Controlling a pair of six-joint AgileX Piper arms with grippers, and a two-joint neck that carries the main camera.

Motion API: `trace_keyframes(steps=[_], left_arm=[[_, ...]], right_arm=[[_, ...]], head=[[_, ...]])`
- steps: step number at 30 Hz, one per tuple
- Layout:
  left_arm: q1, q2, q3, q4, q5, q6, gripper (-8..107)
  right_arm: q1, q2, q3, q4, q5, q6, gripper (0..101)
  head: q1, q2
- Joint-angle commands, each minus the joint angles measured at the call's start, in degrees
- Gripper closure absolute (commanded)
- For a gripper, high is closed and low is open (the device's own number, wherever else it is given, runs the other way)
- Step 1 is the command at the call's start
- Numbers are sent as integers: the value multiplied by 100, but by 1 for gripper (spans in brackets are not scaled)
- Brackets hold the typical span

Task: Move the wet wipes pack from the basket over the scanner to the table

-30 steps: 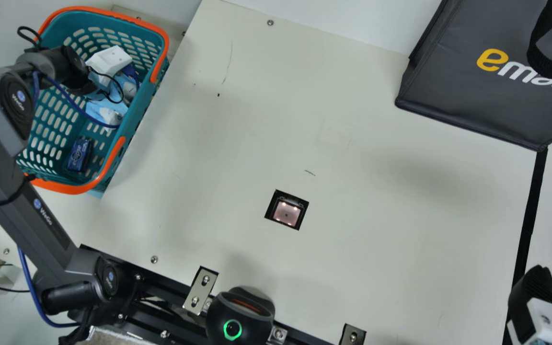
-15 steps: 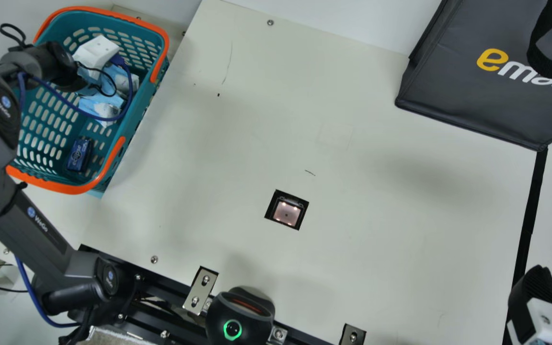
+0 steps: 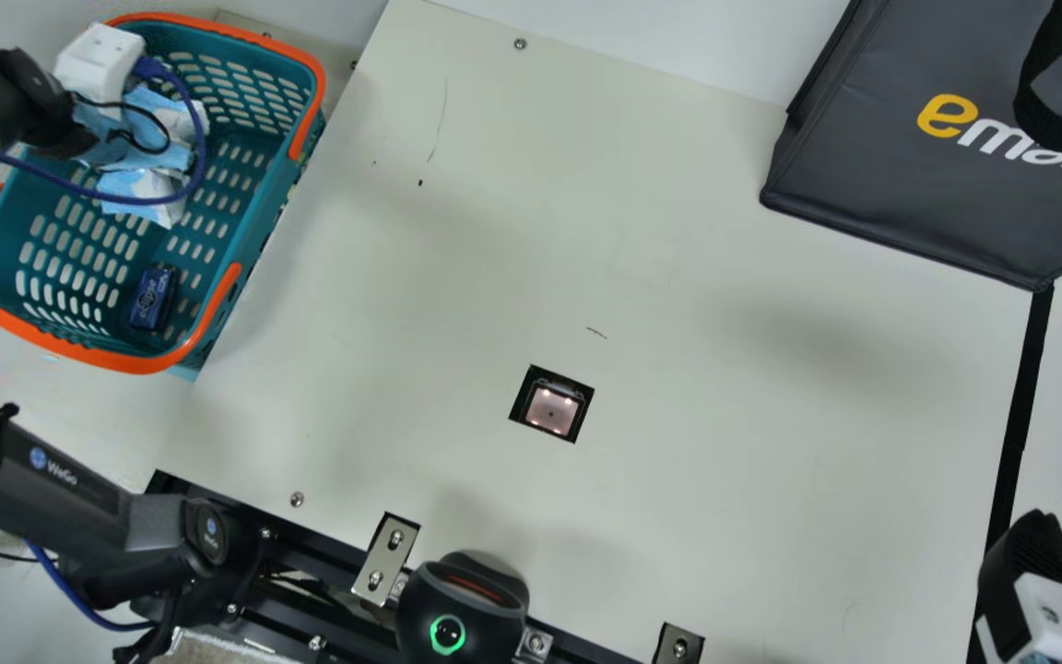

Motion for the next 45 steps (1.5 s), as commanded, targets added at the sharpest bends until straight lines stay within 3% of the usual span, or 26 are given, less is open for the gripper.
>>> trace_keyframes(steps=[1, 14, 24, 33, 45], left_arm=[[44, -269, -7, -59, 363, -409, 107], [218, -1531, -177, -490, 1660, -1184, 107], [-318, -2677, -361, -777, 2394, -1109, 107], [-1625, -3523, -350, -478, 2829, -1852, 107], [-4253, -4041, -292, 421, 3292, -3792, 107]], right_arm=[[0, 0, 0, 0, 0, 0, 6], [0, 0, 0, 0, 0, 0, 6], [0, 0, 0, 0, 0, 0, 6], [0, 0, 0, 0, 0, 0, 6], [0, 0, 0, 0, 0, 0, 6]], head=[[-166, 14], [-166, 14], [-166, 14], [-166, 14], [-166, 14]])
